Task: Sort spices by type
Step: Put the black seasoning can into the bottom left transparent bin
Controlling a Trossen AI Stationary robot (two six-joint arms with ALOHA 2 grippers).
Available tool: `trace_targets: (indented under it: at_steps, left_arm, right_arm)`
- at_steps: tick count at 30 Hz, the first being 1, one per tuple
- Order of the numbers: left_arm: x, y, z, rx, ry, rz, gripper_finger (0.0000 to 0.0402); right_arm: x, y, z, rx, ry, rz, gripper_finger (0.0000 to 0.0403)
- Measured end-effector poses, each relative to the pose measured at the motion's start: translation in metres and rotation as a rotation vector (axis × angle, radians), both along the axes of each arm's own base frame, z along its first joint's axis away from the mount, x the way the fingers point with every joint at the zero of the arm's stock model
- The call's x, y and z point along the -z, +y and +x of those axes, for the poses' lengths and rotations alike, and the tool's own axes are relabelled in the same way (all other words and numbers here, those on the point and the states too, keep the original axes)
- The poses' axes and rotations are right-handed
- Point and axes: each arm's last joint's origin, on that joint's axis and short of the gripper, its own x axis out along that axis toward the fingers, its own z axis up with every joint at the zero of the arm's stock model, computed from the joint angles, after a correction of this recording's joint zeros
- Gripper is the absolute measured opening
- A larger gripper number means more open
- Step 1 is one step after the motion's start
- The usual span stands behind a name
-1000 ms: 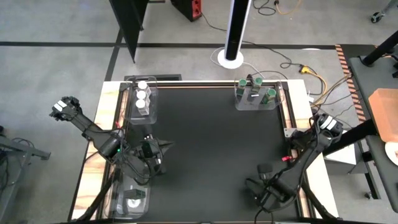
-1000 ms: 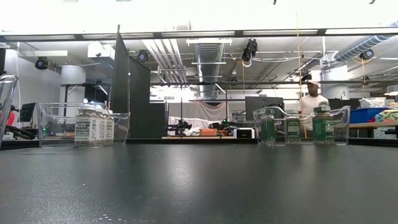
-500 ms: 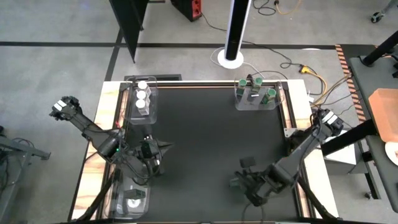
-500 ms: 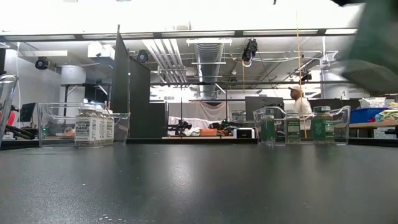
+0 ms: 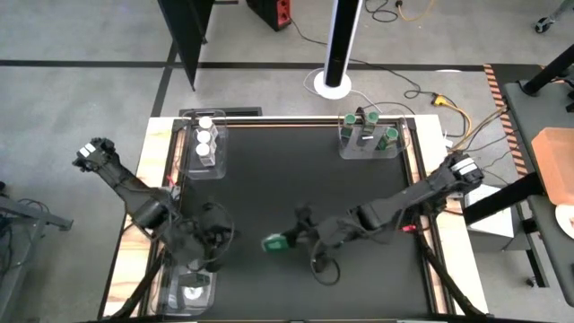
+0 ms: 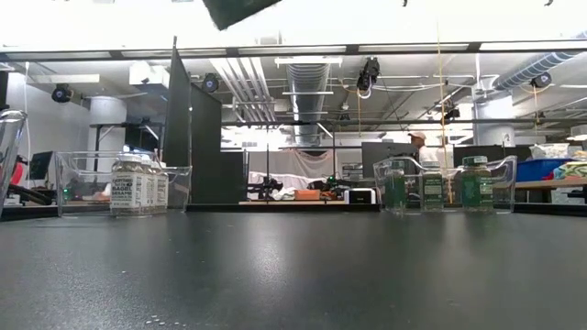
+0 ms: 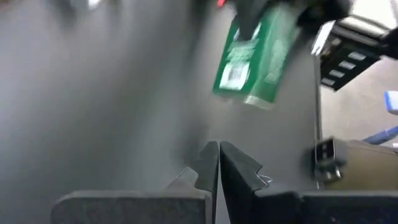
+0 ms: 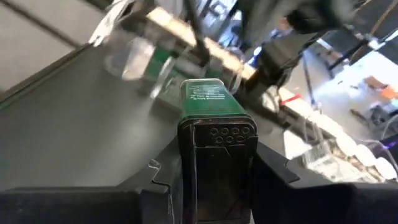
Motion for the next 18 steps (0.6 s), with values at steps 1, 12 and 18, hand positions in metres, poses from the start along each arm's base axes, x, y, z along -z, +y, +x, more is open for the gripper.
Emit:
trace_targets:
  at_steps: [1,12,18]
  left_arm:
    - [0.003,-0.003,-0.006,-0.024,0.025,-0.025,0.0]
    - [0.034,-0.052,-0.027,-0.07,0.009,0.069,0.0002]
    - [0.048,-0.064,-0.018,-0.038,0.025,0.147,0.0036]
  right_arm:
    - [0.002,-0.002,0.005,-0.005,-0.031,0.016,0.0116]
    - [0.023,-0.013,0.044,0.041,-0.195,0.061,0.0116]
    - [0.037,-0.012,0.049,0.11,-0.185,0.08,0.0116]
